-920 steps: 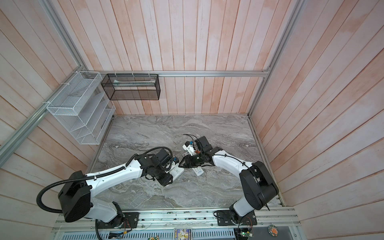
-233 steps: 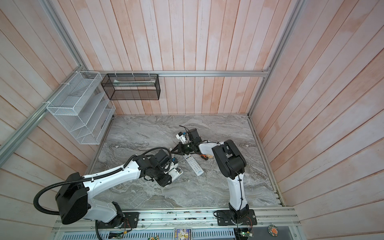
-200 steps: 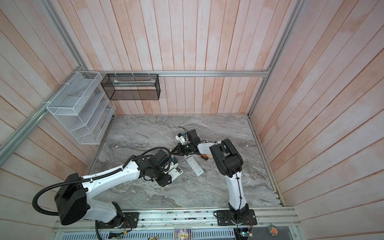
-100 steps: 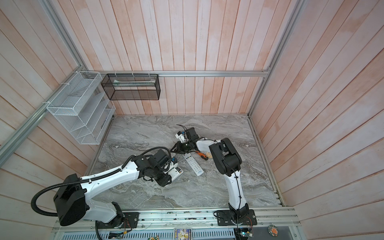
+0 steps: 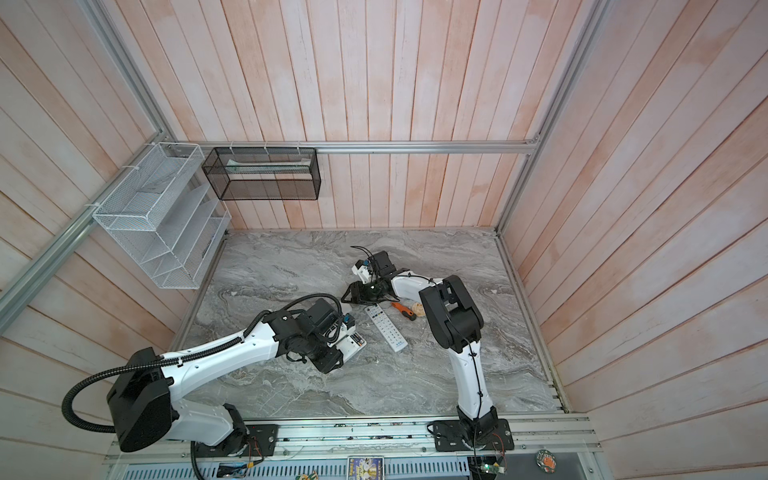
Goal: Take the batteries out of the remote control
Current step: 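Lower the battery cover onto the table and open the right gripper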
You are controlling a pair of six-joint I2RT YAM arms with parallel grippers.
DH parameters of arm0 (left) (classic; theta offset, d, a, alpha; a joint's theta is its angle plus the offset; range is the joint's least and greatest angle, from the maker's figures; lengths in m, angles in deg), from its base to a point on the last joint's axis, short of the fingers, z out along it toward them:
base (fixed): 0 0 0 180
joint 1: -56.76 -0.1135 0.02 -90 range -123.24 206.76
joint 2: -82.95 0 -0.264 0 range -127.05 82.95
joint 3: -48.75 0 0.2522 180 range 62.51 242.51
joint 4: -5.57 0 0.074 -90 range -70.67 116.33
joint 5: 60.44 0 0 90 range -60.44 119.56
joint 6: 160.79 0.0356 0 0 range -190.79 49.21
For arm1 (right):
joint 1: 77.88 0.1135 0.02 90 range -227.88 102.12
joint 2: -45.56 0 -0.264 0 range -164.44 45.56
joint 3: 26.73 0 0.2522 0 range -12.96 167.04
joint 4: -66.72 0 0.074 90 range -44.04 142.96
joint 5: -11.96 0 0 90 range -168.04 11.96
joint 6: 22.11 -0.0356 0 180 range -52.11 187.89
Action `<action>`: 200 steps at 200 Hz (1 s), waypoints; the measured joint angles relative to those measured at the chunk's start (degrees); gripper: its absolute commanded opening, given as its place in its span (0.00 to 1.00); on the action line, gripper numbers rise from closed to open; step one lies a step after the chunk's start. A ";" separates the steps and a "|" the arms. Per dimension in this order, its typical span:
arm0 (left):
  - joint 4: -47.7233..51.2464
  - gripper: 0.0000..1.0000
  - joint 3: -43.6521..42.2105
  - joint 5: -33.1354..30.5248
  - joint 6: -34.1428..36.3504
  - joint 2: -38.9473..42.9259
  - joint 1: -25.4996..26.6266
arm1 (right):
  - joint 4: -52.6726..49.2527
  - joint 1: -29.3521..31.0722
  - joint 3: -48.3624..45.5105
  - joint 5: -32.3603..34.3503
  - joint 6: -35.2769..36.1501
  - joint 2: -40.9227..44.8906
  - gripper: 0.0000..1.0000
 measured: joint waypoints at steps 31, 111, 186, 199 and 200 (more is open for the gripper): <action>0.00 0.36 0.00 0.00 0.00 0.00 -0.04 | -0.26 -0.35 -0.24 0.17 0.17 1.38 0.64; -0.02 0.36 -0.07 -0.02 0.04 0.26 -0.04 | -0.20 -8.70 -11.28 -0.11 0.04 23.52 0.65; -0.24 0.35 -0.20 0.11 0.42 1.81 0.02 | -2.36 -10.88 -36.33 -7.37 -4.02 48.09 0.69; -0.28 0.35 -0.20 0.24 0.50 1.84 0.09 | -3.02 -10.62 -38.58 -9.22 -4.04 49.83 0.69; -0.31 0.35 -0.20 0.26 0.50 1.84 0.11 | -3.06 -10.58 -38.80 -9.40 -4.02 49.96 0.69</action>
